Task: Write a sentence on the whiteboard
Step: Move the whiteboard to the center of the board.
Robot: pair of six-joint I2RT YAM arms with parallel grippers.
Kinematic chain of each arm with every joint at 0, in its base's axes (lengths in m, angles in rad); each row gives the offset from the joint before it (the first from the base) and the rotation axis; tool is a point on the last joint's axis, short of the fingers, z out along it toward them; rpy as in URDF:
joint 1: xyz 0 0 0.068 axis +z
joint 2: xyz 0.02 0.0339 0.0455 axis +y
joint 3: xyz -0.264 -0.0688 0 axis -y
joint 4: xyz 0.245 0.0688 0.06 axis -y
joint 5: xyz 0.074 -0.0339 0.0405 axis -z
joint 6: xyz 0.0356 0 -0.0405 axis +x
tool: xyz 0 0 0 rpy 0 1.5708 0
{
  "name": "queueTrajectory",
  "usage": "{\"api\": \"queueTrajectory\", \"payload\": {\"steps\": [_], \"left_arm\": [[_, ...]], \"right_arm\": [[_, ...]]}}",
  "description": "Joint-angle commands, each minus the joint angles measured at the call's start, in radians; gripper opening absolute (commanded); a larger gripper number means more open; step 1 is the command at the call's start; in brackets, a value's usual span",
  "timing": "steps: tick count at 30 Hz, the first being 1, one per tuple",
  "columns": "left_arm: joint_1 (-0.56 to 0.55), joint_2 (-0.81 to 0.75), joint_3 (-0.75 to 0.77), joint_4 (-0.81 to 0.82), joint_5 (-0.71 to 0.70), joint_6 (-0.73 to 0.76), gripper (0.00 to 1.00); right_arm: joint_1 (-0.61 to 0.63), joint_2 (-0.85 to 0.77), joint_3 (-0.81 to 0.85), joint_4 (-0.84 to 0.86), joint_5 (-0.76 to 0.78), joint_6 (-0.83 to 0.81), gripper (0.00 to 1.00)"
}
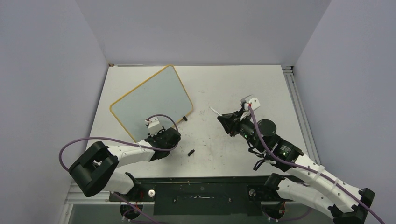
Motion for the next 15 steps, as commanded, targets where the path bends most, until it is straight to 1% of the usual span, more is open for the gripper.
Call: {"api": "queueTrajectory", "payload": {"steps": [1,5,11,15], "left_arm": [[0.011,0.032,0.009,0.038,-0.046,-0.005,0.29],[0.013,0.049,0.019,0.038,-0.051,0.003,0.24],[0.009,0.044,0.021,0.035,-0.043,0.002,0.09],[-0.006,0.046,0.025,0.031,-0.033,-0.012,0.06]], "right_arm": [[-0.003,0.013,0.037,0.073,-0.017,0.013,0.05],[-0.003,0.023,0.038,0.078,-0.026,0.018,0.05],[-0.003,0.028,0.035,0.085,-0.03,0.023,0.05],[-0.003,0.026,0.032,0.087,-0.033,0.027,0.05]]}}
